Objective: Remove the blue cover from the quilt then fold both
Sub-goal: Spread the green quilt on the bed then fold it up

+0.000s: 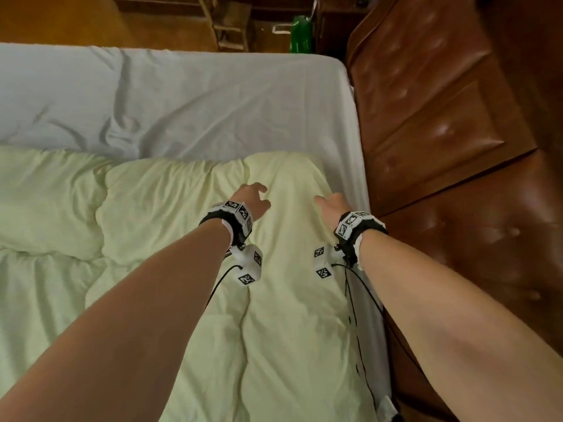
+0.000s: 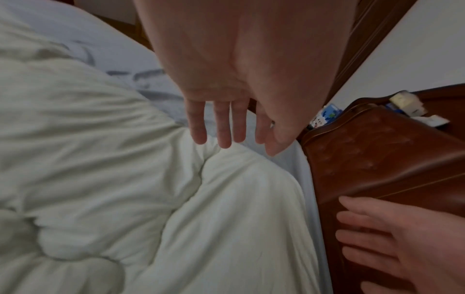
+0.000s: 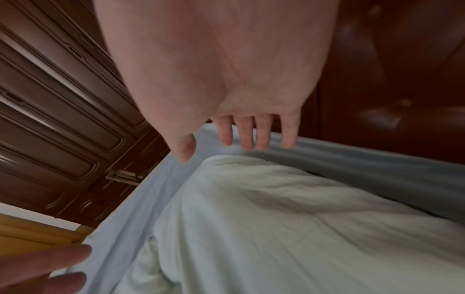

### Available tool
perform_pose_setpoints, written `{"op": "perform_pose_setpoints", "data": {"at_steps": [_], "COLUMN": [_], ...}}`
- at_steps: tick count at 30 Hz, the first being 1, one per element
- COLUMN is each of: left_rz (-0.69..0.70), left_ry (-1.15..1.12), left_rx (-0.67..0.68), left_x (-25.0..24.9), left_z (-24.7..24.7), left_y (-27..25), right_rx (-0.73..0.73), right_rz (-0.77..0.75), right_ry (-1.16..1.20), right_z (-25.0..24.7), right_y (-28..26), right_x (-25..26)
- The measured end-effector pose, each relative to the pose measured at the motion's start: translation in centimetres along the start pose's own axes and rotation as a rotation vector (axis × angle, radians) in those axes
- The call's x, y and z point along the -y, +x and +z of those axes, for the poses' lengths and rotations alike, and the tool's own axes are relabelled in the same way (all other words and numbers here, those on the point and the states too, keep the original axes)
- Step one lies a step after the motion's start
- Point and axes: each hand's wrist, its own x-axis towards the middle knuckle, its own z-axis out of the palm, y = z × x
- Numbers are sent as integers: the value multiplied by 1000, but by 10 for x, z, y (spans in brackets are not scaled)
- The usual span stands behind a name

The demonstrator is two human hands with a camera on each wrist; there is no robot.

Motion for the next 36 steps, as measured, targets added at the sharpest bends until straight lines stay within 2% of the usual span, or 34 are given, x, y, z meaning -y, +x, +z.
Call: {"op": "perform_pose_setpoints", "data": {"at_steps": [3,5,6,8,10,12,15,17,19,22,24,27,30,33,36], "left_rz": [-92,-103,-102,-137,-201,-227,-148,-20,37,41,60,44,33,73,99], "left_ry": [-101,-186,-234,-372,-533,-644,-623,-475,-355,-318,-216,-39,77,186,239], "left_rx": [51,87,114,185,252,286,305,292,282,278,288,317,361,344,327], "left_x": [15,34,42,56,57,46,4,-38,-86,-140,-140,-113,-88,-65,-47], "left_z": [49,79,90,107,117,120,123,124,122,118,127,153,181,199,204], "left_y": [45,65,72,83,91,92,84,80,80,80,96,131,148,155,161], "right_rx": [-116,-191,-187,-96,37,47,-144,-332,-491,-580,-526,-374,-197,-20,-33], "right_rz": [30,133,181,185,119,44,21,18,-34,-84,-42,44,46,84,189], "right_ry": [41,182,255,357,374,381,555,589,589,546,472,329,169,207,168], "right_z": [26,45,52,64,68,63,19,-30,-77,-118,-121,-105,-65,-18,10], "right_y": [66,101,114,136,144,141,124,114,113,123,140,177,189,180,175], "right_x": [-16,-23,-24,-26,-27,-26,-10,9,26,17,-7,-41,-66,-98,-131]}}
